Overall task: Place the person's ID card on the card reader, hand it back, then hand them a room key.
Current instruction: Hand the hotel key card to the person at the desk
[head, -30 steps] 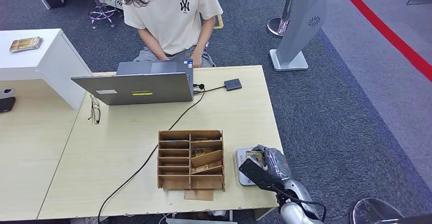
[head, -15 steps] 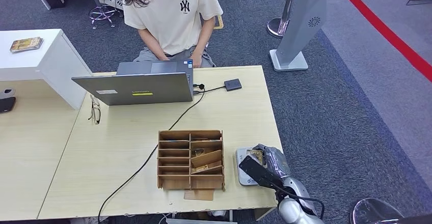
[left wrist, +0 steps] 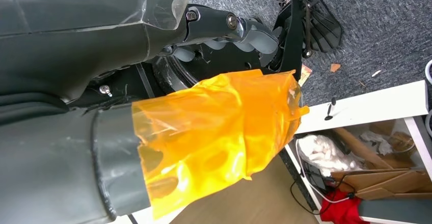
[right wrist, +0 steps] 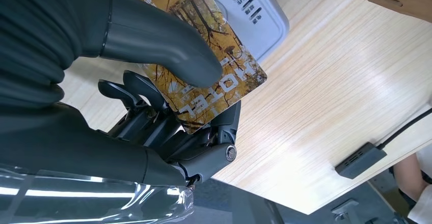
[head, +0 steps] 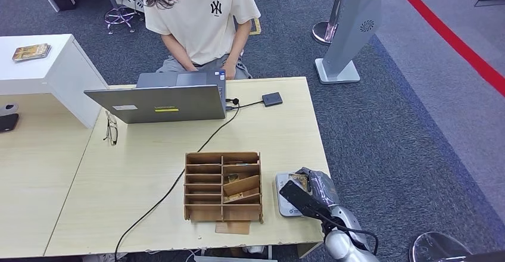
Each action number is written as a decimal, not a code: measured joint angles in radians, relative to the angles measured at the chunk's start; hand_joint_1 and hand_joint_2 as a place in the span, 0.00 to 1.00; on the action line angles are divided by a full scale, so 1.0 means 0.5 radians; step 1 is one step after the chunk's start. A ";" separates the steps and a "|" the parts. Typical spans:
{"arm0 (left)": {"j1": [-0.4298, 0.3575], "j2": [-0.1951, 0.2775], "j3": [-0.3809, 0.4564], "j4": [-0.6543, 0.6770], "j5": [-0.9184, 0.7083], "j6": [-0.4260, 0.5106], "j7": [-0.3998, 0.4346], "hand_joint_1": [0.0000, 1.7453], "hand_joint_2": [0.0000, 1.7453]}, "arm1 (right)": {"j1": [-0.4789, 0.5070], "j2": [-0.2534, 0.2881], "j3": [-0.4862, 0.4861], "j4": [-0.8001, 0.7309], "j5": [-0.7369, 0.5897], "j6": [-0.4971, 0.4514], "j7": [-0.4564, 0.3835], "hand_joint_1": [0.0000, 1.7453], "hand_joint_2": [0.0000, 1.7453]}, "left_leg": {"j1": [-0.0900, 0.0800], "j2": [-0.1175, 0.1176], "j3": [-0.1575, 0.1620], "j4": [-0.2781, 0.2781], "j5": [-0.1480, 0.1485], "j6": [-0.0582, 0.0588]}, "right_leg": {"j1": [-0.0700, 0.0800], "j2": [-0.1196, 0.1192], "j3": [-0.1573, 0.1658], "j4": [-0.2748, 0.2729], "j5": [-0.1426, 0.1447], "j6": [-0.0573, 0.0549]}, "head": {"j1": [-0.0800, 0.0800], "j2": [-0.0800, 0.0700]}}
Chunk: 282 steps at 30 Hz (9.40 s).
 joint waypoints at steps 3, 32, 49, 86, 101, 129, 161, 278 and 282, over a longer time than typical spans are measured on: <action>0.000 0.000 0.000 0.000 0.001 0.000 0.000 0.00 0.00 | -0.002 0.001 0.000 0.003 0.001 0.000 0.000 1.00 1.00 | 0.000 0.000 0.000 0.000 0.000 0.000 | 0.000 0.000 0.000 0.000 0.000 0.000 | 0.000 0.000; 0.000 0.000 0.000 0.000 0.017 0.001 -0.004 0.00 0.00 | -0.004 0.013 -0.007 0.020 0.030 -0.014 -0.006 1.00 1.00 | 0.000 0.000 0.001 0.000 0.000 0.000 | 0.000 0.000 0.001 0.000 0.000 0.000 | 0.000 0.000; -0.001 0.000 0.000 0.000 0.028 -0.017 -0.010 0.00 0.00 | -0.018 0.018 -0.007 0.031 0.031 0.004 -0.004 1.00 1.00 | 0.000 0.000 0.001 0.000 0.000 0.000 | 0.000 0.000 0.001 0.000 0.000 0.000 | 0.000 0.000; -0.011 0.001 0.002 0.000 0.004 -0.050 -0.016 0.00 0.00 | -0.055 0.045 -0.007 0.082 0.028 0.010 -0.016 1.00 1.00 | 0.000 0.000 0.002 0.000 0.000 0.000 | 0.000 0.000 0.002 0.000 0.000 0.000 | 0.000 0.000; -0.011 0.001 0.002 0.000 0.021 -0.044 -0.015 0.00 0.00 | -0.055 0.046 -0.007 0.081 0.030 0.010 -0.018 1.00 1.00 | 0.000 0.000 0.002 0.000 0.000 0.000 | 0.000 0.000 0.002 0.000 0.000 0.000 | 0.000 0.000; -0.011 0.001 0.002 0.000 0.028 -0.041 -0.014 0.00 0.00 | -0.055 0.048 -0.007 0.081 0.031 0.008 -0.008 1.00 1.00 | 0.000 0.000 0.002 0.000 0.000 0.000 | 0.000 0.000 0.002 0.000 0.000 0.000 | 0.000 0.000; -0.011 0.001 0.002 0.000 0.027 -0.041 -0.014 0.00 0.00 | -0.054 0.048 -0.007 0.082 0.030 0.009 -0.022 1.00 1.00 | 0.000 0.000 0.002 0.000 0.000 0.000 | 0.000 0.000 0.002 0.000 0.000 0.000 | 0.000 0.000; -0.887 0.185 1.499 1.289 -1.703 -0.941 -0.534 0.00 0.00 | -1.911 0.812 0.470 1.339 -0.441 -0.341 -0.045 1.00 1.00 | 0.001 0.000 -0.004 0.000 0.006 -0.005 | 0.001 0.002 -0.007 0.004 0.002 -0.002 | 0.000 0.000; -0.902 0.187 1.519 1.311 -1.716 -0.909 -0.567 0.00 0.00 | -1.905 0.811 0.449 1.342 -0.452 -0.305 -0.082 0.10 1.00 | 0.001 0.000 -0.004 0.000 0.006 -0.005 | 0.001 0.002 -0.007 0.004 0.002 -0.002 | 0.000 0.000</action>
